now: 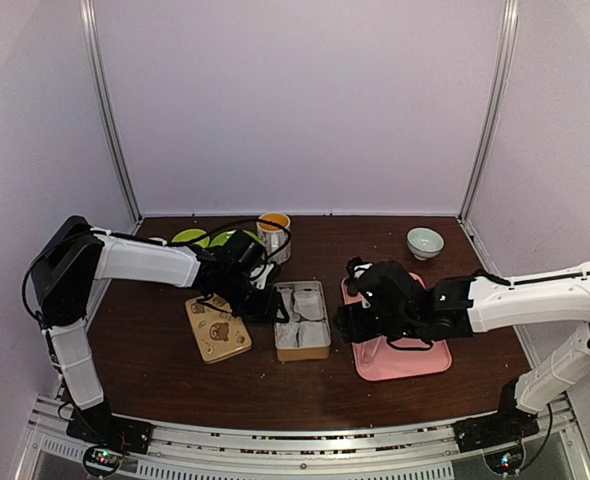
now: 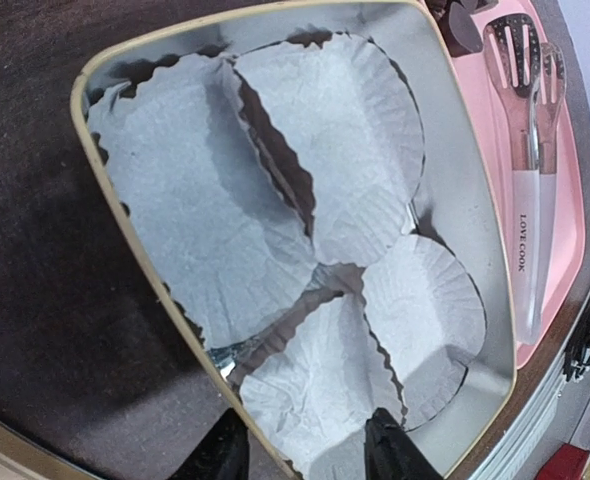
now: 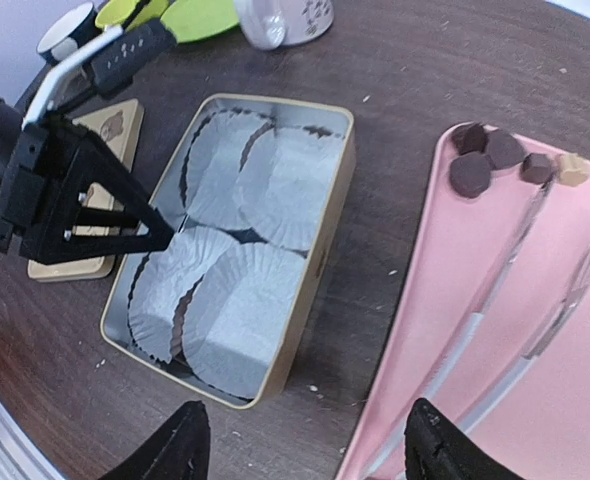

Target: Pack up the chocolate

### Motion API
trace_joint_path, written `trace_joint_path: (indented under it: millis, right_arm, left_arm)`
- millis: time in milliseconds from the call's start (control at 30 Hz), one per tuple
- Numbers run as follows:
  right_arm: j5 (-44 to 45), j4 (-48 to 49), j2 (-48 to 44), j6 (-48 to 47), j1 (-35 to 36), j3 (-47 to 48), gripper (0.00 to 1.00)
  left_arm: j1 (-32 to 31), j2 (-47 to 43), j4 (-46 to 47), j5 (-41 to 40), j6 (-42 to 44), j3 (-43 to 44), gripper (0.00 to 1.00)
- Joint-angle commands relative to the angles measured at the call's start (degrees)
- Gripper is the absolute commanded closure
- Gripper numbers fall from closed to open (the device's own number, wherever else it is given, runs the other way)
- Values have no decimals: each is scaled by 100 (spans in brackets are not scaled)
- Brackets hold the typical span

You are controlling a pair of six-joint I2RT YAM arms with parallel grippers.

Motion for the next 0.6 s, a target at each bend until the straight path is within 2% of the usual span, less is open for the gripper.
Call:
trace_joint_path:
  millis: [0,100,233,267,467,567]
  right_arm:
    - [871,239,-727,53,-136,-445,32]
    - [1047,204,-1045,42,-229,-669,24]
    - [882,-80,-1030,209,-544,-779,3]
    - [756,-110,-1022,230,-633,-820,0]
    - [696,-128,-1169,547,-918,-1159,0]
    - [830,-144,-1065,601,-928,-1170,0]
  left_arm:
    - [-101,213,-75,74,130,375,59]
    - [-168,211,-253,-163,179,542,59]
    - [-185,-220,-139,-442,208,420,59]
    - [-193,-431,-28,-509,241,322,58]
    - [-207,-1735,148,-1233,446,-363,55]
    - [-207,-2515,148,-1854,501,-760,55]
